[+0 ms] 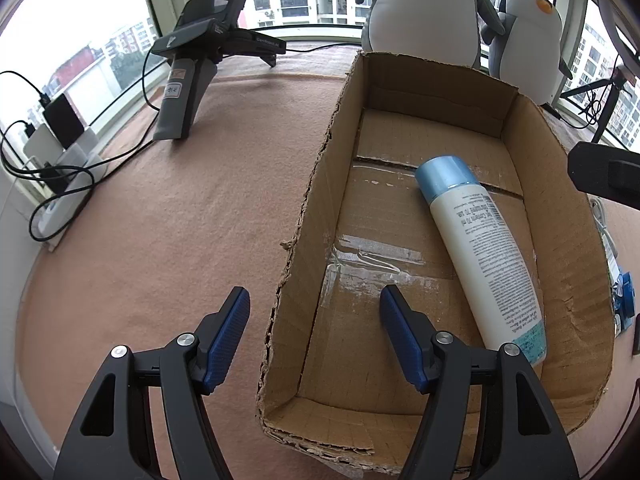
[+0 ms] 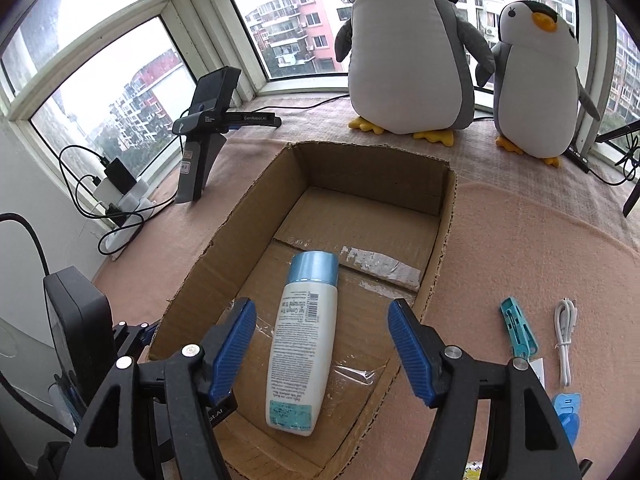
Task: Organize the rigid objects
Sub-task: 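Carry the lotion bottle into the cardboard box and open the right gripper, then move the right gripper to the white USB cable and grasp it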
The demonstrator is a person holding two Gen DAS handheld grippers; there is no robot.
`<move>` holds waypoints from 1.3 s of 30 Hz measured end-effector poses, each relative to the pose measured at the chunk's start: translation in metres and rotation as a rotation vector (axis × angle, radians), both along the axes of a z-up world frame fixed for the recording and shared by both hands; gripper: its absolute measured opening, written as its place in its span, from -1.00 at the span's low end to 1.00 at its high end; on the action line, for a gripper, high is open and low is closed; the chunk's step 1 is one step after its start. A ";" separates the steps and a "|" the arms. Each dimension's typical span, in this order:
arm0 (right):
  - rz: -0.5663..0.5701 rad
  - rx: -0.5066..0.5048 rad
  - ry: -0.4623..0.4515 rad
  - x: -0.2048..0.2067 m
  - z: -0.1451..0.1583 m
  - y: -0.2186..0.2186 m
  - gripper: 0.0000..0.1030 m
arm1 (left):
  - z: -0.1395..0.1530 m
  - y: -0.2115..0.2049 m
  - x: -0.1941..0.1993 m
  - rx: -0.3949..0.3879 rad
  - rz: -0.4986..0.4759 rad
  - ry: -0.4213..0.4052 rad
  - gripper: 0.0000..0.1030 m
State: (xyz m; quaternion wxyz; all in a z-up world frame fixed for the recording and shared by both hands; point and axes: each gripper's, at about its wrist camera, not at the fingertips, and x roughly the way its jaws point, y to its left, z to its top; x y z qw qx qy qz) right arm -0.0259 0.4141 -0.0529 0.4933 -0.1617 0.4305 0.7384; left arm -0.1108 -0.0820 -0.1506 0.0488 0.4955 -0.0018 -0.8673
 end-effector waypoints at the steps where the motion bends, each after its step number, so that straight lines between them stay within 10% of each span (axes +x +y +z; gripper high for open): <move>1: -0.008 0.004 -0.001 0.004 0.001 -0.002 0.26 | 0.000 0.000 0.000 0.000 0.000 0.000 0.31; 17: -0.150 0.026 -0.030 0.091 0.002 -0.026 0.26 | 0.000 0.003 0.000 -0.003 -0.002 0.000 0.31; 39: -0.188 -0.142 -0.126 0.163 -0.077 -0.017 -0.03 | 0.000 0.004 0.000 -0.005 -0.003 0.000 0.31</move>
